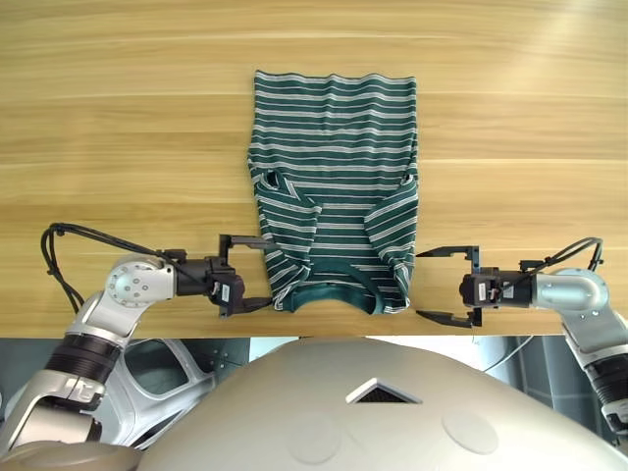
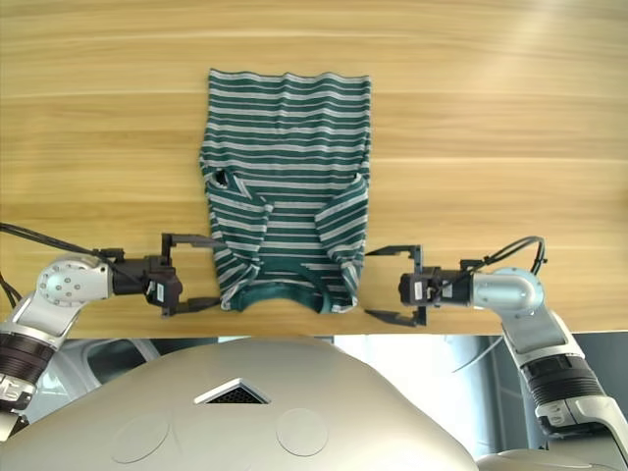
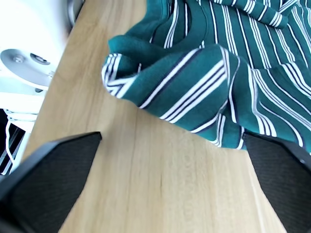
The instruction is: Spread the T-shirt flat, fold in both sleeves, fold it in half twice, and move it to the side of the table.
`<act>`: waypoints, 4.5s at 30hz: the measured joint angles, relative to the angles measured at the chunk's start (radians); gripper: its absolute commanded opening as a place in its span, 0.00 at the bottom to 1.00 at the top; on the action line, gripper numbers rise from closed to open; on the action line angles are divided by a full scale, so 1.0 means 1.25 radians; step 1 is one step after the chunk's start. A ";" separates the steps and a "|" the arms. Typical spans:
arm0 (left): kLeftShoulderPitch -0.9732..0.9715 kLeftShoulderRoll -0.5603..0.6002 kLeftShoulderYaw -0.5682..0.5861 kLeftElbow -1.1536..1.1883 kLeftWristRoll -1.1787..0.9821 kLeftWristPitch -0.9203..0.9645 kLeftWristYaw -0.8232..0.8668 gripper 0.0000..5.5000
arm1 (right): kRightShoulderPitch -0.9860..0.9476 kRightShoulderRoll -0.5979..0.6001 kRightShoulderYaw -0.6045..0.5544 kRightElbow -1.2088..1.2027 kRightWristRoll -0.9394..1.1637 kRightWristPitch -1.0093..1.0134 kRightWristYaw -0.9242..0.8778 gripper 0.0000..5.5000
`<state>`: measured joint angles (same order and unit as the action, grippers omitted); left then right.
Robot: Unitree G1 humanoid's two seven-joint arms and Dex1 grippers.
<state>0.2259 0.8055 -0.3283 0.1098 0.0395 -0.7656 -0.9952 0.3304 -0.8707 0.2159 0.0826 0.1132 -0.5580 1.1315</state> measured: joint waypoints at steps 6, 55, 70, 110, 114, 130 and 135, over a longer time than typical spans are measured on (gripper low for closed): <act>0.012 0.021 -0.019 -0.014 -0.010 0.002 -0.017 0.87 | 0.004 0.011 0.023 -0.032 -0.005 0.007 -0.005 0.98; 0.000 0.017 -0.046 -0.028 -0.036 0.003 -0.016 0.00 | -0.031 0.056 0.041 -0.033 0.013 0.011 -0.015 0.00; 0.100 0.122 0.005 -0.142 -0.165 -0.017 -0.032 0.00 | 0.102 -0.047 -0.052 -0.157 0.187 -0.060 0.075 0.00; -0.434 -0.148 0.141 0.372 -0.164 0.123 0.009 0.00 | -0.553 0.290 -0.016 0.298 -0.178 0.119 -0.358 0.00; -0.480 -0.177 0.150 0.475 -0.144 0.094 0.026 0.00 | -0.629 0.339 -0.009 0.429 -0.205 0.073 -0.407 0.00; -0.628 -0.261 0.086 0.847 0.157 0.027 0.342 0.00 | -0.782 0.474 0.024 0.873 -0.306 -0.021 -0.595 0.00; -0.654 -0.277 0.060 0.899 0.211 0.060 0.419 0.00 | -0.786 0.504 0.022 0.927 -0.318 -0.023 -0.627 0.00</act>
<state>-0.5910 0.4587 -0.2529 1.2334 0.3033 -0.6901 -0.4713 -0.6525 -0.2405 0.2434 1.2414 -0.2841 -0.5868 0.3476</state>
